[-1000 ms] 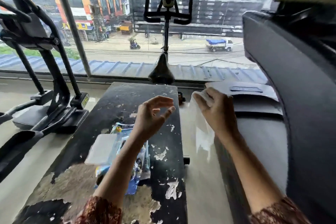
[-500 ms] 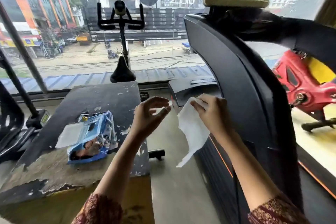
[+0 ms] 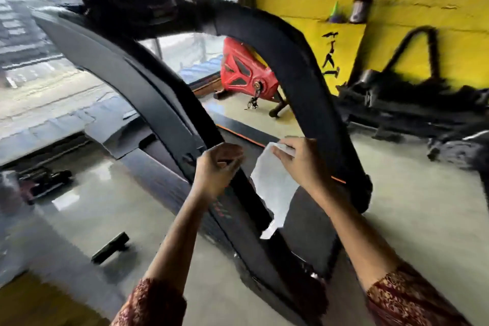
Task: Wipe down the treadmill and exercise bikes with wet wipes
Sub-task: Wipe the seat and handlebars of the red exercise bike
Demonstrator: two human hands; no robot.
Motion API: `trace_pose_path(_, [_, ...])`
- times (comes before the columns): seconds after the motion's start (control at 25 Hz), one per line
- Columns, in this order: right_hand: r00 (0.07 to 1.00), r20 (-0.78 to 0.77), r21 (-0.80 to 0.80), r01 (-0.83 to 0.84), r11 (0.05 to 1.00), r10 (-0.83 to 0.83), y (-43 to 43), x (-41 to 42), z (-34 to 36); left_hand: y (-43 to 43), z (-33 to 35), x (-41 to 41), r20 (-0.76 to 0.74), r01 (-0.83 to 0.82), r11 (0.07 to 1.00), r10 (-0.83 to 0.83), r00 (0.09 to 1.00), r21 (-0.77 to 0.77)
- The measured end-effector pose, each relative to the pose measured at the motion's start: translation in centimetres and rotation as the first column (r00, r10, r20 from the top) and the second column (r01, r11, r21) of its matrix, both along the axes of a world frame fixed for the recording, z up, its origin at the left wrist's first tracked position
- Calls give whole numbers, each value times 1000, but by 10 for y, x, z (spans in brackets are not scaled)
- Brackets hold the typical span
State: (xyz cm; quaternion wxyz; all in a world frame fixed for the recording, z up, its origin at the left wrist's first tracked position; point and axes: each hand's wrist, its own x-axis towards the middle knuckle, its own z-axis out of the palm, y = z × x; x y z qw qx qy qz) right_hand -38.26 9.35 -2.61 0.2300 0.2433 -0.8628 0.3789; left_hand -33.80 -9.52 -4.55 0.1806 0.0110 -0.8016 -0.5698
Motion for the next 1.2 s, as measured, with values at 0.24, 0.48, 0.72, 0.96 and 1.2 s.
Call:
trace_pose_path(0.24, [912,119,-68,402,913,-392,185,-7,-5,185,-6,-79,5,404,915,-404,915,-7])
trace_pose_path(0.48, [811,121,-66,582,811,-572,348,-46,-18,359,-22,-158,4,592,806,-591,806,-9])
trace_pose_path(0.72, [786,141,-4,608,794,-601,485,-135,-16,506,-8,-254,6,654,755,-655,756,43])
trace_pose_path(0.96, [758,133,-34,648,761,-639,611,-220,-15,636,-13,-348,-6,698,715,-699,715,-31])
trace_pose_path(1.2, [785,136,-36,614,789,-605,736,-334,-21,759,-28,-449,-22,658,753,-658,753,-16])
